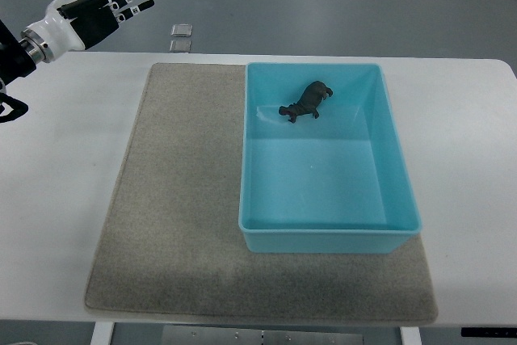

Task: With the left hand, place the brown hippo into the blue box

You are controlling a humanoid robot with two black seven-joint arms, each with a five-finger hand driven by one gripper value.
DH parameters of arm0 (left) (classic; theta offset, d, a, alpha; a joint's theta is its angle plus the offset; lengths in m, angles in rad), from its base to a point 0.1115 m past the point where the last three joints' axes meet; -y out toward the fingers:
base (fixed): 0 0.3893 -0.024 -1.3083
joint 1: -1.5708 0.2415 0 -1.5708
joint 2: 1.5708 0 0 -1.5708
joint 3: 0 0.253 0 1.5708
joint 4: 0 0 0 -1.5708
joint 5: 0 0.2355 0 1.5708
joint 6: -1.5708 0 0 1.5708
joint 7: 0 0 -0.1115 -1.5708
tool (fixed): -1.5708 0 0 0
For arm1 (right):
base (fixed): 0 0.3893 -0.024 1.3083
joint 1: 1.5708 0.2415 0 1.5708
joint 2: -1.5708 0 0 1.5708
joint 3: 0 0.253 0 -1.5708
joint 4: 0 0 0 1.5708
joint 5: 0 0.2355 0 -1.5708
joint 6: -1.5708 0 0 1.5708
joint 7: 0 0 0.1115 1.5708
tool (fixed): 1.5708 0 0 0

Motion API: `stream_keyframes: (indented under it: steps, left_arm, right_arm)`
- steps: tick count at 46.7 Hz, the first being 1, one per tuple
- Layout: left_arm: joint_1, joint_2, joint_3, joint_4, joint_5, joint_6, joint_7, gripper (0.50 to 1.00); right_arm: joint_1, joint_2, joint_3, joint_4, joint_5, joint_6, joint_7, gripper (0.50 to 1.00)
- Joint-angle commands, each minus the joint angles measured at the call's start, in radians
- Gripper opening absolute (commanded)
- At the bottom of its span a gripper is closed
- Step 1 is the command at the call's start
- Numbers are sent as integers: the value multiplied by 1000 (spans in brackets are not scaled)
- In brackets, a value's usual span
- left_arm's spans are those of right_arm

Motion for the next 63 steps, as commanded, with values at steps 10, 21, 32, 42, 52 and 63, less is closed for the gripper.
stream_keyframes:
  steps: [10, 21, 32, 42, 52, 63]
  left_arm:
    - [2, -5, -13, 5, -5, 0, 0, 1000]
    - [25, -20, -14, 8, -4, 0, 0, 1000]
    - [33, -29, -13, 8, -2, 0, 0, 1000]
    - [36, -29, -11, 10, -2, 0, 0, 1000]
    - [42, -31, -11, 16, 3, 0, 0, 1000]
    - [42, -38, -10, 14, 3, 0, 0, 1000]
  right_arm:
    - [0, 0, 0, 0, 0, 0, 0, 936]
    - [0, 0, 0, 0, -1, 0, 0, 936]
    - [0, 0, 0, 0, 0, 0, 0, 936]
    - [0, 0, 0, 2, -1, 1, 0, 936]
    - [1, 0, 3, 9, 2, 11, 0, 936]
    - [1, 0, 8, 17, 3, 12, 29, 936]
